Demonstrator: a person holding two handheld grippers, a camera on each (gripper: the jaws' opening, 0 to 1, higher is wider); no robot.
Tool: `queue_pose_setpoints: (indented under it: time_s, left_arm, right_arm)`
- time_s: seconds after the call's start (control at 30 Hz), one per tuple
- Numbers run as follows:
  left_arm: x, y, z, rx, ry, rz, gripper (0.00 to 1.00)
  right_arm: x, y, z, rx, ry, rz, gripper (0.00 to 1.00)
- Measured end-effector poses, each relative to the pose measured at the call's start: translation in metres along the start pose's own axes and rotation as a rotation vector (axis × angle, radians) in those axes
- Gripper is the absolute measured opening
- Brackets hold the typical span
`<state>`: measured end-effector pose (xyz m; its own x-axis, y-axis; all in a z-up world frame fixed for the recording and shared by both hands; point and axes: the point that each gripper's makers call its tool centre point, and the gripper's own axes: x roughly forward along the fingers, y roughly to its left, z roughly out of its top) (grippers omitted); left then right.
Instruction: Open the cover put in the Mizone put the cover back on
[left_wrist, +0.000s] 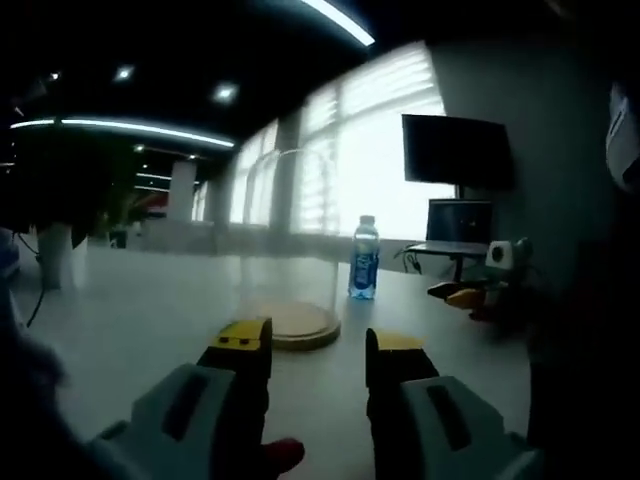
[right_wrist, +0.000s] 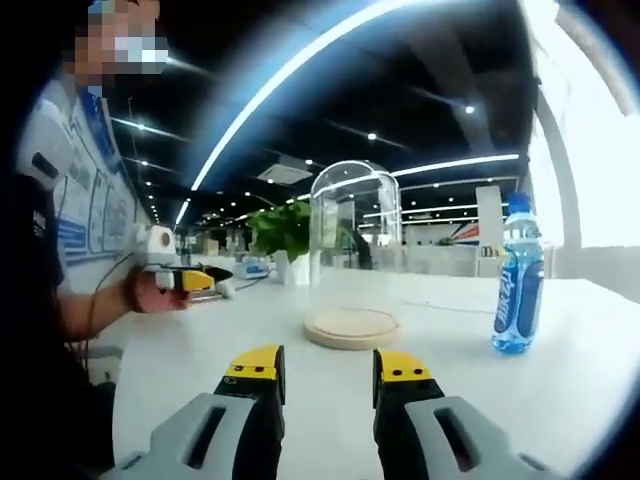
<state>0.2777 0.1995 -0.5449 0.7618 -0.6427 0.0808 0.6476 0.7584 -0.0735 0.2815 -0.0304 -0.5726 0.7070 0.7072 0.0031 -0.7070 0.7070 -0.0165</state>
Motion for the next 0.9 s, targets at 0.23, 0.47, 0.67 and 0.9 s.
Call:
queue_pose_setpoints:
  time_s: [0.23,0.47,0.67,0.9]
  left_arm:
    - [0.006,0.004,0.004,-0.023,0.004,-0.032,0.33]
    - [0.012,0.023,0.001,0.006,0.040,-0.017,0.38]
    - [0.019,0.047,0.004,0.044,0.046,0.000,0.39]
    - [0.026,0.068,0.000,0.048,0.062,0.030,0.37]
  right_arm:
    - [0.017,0.003,0.010,0.016,-0.031,0.035,0.30]
    - [0.042,0.010,0.013,0.005,-0.013,0.066,0.30]
    - [0.057,0.019,0.017,0.005,-0.026,0.096,0.31]
    - [0.066,0.022,0.012,0.014,-0.016,0.109,0.31]
